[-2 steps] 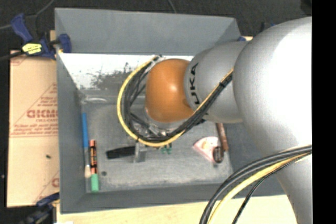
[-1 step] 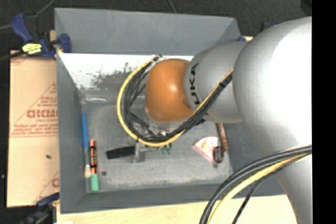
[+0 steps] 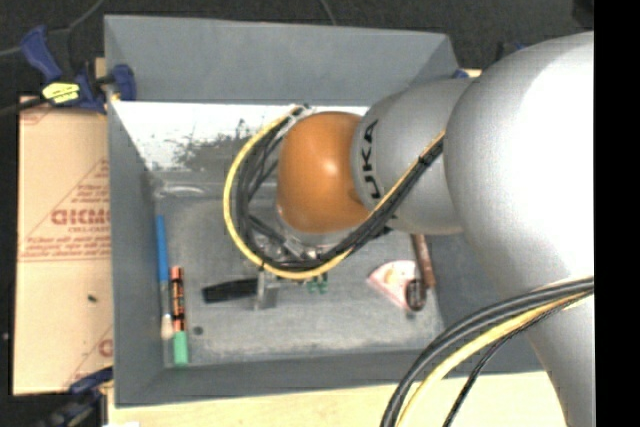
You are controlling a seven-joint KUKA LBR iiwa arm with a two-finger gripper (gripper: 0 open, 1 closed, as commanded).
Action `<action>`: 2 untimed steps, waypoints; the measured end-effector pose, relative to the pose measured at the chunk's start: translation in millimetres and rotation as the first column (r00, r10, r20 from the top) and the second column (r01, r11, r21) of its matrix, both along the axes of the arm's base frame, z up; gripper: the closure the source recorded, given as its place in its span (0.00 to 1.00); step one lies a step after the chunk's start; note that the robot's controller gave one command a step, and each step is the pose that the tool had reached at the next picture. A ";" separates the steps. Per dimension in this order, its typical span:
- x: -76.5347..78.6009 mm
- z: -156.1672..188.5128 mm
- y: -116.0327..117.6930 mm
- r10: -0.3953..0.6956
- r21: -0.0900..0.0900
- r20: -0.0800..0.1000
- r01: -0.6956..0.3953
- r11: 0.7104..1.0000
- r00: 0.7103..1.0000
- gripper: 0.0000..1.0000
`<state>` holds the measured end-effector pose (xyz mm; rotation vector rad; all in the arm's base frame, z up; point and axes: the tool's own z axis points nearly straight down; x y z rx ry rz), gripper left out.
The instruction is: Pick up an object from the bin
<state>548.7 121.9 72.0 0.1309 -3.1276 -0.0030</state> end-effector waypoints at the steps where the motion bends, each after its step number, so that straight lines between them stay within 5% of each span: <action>1: 0.1 4.2 -0.2 0.000 0.001 0.002 0.000 1.000 1.000 1.00; 2: -0.6 11.8 -0.4 0.000 0.000 -0.002 0.000 1.000 1.000 1.00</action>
Offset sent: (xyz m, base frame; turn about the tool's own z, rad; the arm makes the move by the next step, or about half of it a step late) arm 0.0001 0.0002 0.0551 0.0000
